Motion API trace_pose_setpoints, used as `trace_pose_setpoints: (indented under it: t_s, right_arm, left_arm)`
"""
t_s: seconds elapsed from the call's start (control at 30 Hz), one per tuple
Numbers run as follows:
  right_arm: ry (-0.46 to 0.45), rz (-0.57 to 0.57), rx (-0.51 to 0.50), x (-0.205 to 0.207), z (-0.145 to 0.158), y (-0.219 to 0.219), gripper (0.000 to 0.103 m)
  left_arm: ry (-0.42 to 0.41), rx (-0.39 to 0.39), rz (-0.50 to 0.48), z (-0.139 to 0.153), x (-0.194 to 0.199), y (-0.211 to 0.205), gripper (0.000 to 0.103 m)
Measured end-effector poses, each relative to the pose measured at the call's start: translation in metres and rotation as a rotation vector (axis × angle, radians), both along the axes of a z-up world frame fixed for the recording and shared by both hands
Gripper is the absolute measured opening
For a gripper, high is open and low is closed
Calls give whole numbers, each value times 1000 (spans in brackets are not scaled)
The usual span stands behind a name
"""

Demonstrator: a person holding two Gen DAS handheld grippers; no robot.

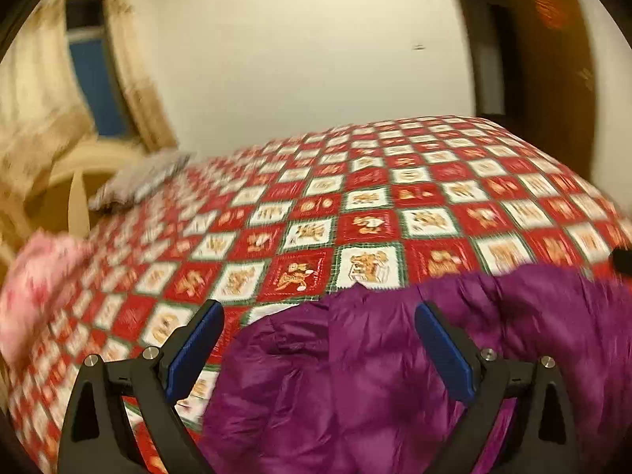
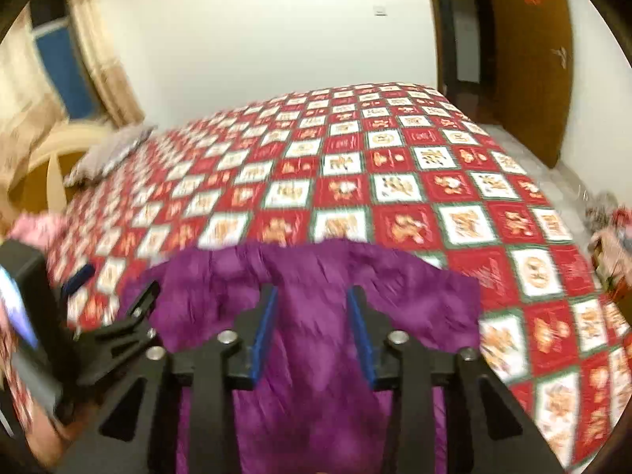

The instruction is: Fold large clothes

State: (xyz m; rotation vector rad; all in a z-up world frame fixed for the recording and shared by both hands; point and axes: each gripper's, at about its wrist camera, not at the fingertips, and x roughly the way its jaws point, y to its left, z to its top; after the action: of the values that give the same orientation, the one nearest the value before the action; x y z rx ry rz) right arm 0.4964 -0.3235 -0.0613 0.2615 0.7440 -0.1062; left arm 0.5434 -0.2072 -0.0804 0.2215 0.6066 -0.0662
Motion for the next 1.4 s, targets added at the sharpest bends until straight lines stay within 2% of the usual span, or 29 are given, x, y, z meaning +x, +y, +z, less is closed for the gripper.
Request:
trace_pose_setpoints:
  t_s: [0.07, 0.2, 0.33, 0.43, 0.57, 1.4]
  right_arm:
    - [-3, -28, 22, 28, -16, 6, 32]
    - [26, -60, 32, 60, -53, 12, 32]
    - [60, -82, 22, 53, -87, 12, 32]
    - [70, -91, 46, 44, -113, 2, 32]
    - [37, -93, 47, 39, -116, 3, 32]
    - [78, -89, -22, 51, -126, 13, 33]
  left_arm:
    - [56, -26, 79, -11, 22, -7, 98]
    - [118, -29, 103, -41, 33, -20, 98]
    - [163, 51, 97, -87, 32, -30, 98]
    - [192, 2, 103, -95, 35, -23, 98]
    - [186, 24, 107, -100, 35, -28, 99]
    - [180, 40, 104, -105, 37, -32, 102]
